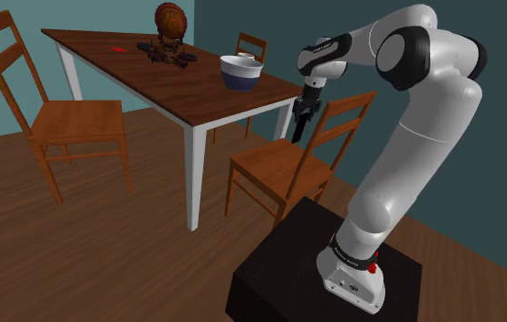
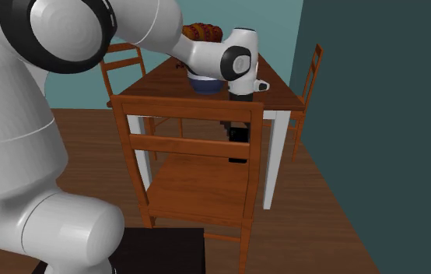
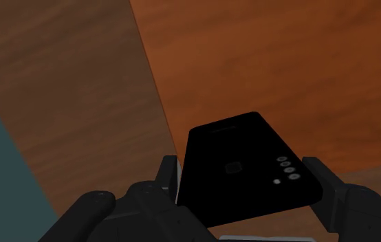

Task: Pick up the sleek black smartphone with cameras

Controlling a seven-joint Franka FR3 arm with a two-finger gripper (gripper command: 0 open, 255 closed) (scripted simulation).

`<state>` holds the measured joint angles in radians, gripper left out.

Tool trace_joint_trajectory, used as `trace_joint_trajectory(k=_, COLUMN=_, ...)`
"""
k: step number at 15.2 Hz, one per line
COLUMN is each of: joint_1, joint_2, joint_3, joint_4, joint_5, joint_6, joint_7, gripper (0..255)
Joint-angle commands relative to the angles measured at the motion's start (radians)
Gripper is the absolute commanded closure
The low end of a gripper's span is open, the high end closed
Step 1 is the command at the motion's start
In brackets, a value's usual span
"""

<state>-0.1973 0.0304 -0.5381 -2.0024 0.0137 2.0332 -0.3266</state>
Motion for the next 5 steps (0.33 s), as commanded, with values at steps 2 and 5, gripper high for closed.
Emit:
trace_joint_trajectory(k=2, joint_1=0.000, joint_2=-0.015, joint_3=0.000, joint_4=0.024, joint_5=-0.009, joint_6=-0.038, joint_7=0.004, gripper=255)
trace_joint_trajectory(k=5, joint_1=0.001, joint_2=-0.020, joint_3=0.000, joint_4=0.035, joint_5=-0.011, joint_6=-0.052, joint_7=0.006, gripper=255)
